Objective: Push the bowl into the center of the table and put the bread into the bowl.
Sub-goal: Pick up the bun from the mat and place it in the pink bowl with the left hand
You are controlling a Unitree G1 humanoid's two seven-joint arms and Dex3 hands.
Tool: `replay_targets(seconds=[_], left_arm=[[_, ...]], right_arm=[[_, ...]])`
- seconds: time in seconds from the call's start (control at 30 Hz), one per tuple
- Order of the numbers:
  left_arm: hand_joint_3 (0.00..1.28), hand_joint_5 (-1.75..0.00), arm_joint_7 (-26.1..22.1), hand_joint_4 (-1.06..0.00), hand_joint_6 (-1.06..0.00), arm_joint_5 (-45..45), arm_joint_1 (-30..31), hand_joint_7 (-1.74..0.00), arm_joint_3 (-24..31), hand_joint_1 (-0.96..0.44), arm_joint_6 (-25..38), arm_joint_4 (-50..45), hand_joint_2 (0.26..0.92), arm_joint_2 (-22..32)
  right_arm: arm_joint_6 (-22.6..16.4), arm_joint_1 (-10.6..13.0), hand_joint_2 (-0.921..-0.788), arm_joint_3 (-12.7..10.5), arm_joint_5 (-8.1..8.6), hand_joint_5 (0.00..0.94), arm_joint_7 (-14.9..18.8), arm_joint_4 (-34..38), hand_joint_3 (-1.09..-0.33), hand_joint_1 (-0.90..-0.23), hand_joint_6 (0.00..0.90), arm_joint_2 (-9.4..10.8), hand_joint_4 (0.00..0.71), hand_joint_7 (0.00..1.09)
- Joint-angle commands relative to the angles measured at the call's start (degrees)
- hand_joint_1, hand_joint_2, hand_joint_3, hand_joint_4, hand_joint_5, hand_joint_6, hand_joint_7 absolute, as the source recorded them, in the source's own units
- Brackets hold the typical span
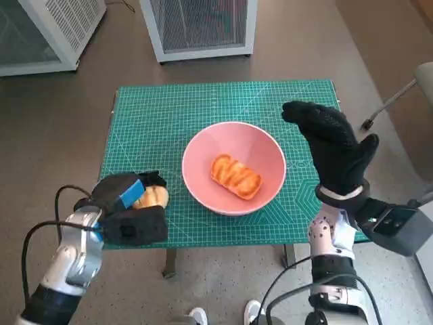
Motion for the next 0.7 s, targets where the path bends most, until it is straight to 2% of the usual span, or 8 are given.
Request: replay_targets(seconds=[0.03, 0.37, 0.57, 0.7], left_arm=[[0.07, -1.14, -3.3, -0.70, -0.62, -2.4, 1.4, -1.20, 3.1, 0.00, 1.4, -7.9, 0.917, 1.3], [0.06, -1.12, -5.1, -0.74, -0.61, -3.7, 2.9, -1.18, 8.7, 0.00, 3.1, -24.2, 0.918, 0.7], [0.04, -1.08, -2.5, -0.77, -0.64, -3.5, 0.4, -1.16, 9.9, 0.00, 1.2, -29.6, 0.913, -1.1], [0.03, -1.08, 0.7, -0.78, -0.66, -2.6, -2.3, -1.12, 8.3, 0.00, -2.0, -29.8, 0.911, -3.0]], right_arm=[[-0.2, 1.3, -0.921, 0.0, -0.46, 0.001, -0.4, 0.2, -0.616, -0.590, 0.023, 0.0, 0.357, 0.73], [-0.2, 1.2, -0.921, 0.1, -0.76, 0.001, -0.7, 0.2, -0.636, -0.578, 0.022, -0.3, 0.357, 0.74], [-0.1, 0.7, -0.921, 0.0, -0.64, 0.001, -0.6, 0.8, -0.635, -0.578, 0.021, -0.5, 0.358, 0.74], [-0.1, 0.5, -0.921, 0.0, -0.56, 0.002, -0.5, 1.2, -0.633, -0.581, 0.022, -0.5, 0.359, 0.74]])
